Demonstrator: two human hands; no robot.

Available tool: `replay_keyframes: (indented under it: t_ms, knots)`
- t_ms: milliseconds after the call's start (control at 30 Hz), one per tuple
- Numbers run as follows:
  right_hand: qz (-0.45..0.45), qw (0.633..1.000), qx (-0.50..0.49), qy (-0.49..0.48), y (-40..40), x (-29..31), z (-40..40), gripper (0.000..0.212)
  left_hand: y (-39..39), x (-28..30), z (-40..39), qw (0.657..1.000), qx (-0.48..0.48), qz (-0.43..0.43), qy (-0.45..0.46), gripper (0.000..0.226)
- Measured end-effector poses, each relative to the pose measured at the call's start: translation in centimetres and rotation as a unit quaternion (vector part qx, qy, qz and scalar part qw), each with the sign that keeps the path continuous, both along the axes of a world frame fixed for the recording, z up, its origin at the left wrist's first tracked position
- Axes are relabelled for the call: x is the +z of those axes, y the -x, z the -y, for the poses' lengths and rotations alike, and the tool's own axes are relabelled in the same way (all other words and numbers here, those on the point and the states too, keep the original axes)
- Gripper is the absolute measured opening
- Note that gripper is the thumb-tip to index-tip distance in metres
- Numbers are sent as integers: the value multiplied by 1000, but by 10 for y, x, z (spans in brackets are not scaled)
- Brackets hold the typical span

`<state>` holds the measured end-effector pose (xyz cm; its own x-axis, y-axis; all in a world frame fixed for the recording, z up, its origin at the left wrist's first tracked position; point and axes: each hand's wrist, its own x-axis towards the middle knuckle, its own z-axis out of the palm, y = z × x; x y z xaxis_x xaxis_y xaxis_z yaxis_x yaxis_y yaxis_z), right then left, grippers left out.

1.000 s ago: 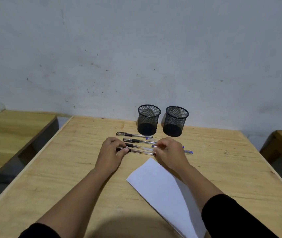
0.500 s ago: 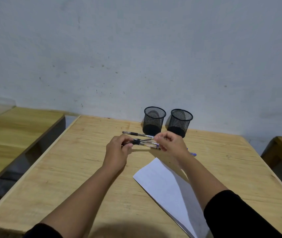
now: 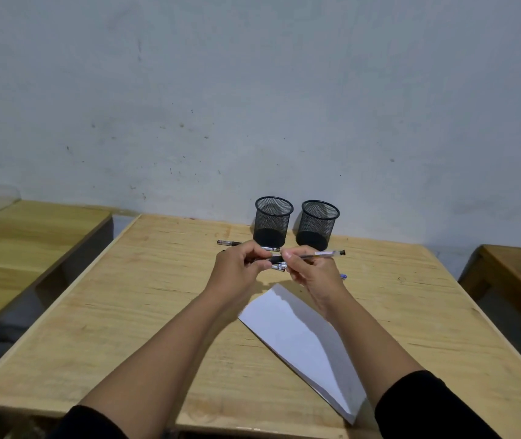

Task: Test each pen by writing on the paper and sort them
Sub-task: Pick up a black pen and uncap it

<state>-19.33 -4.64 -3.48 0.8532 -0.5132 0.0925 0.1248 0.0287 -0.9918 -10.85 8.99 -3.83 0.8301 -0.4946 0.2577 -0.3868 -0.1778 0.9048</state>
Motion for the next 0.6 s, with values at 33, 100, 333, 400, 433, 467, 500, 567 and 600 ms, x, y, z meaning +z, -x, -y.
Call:
replay_keyframes:
  t_ms: [33, 100, 333, 400, 433, 467, 500, 567, 600]
  knots:
    - [6, 999, -39, -24, 5, 1, 9, 13, -4, -3, -7, 999, 36, -16, 11, 13]
    - [22, 991, -111, -70, 22, 5, 36, 14, -19, -12, -32, 991, 132, -31, 9, 13]
    - [-26, 994, -83, -65, 31, -10, 29, 10, -14, -36, -30, 990, 49, 0, -131, 8]
    - [-39, 994, -68, -79, 27, -14, 14, 10, -13, -46, -20, 984, 37, 33, -173, 8]
    - [-44, 993, -65, -90, 26, -15, 9, 11, -14, -49, -18, 981, 34, 43, -189, 8]
    - [-47, 992, -64, -99, 26, -16, 4, 11, -14, -50, -17, 977, 32, 52, -206, 8]
    - [-48, 992, -64, -102, 27, -17, 0, 12, -12, -51, -16, 973, 31, 60, -219, 9]
    - [-56, 992, -70, -91, 28, -19, -10, 12, -10, -54, -15, 971, 35, 69, -228, 14]
    - [-65, 991, -75, -86, 29, -21, -15, 12, -9, -55, -15, 973, 38, 71, -218, 17]
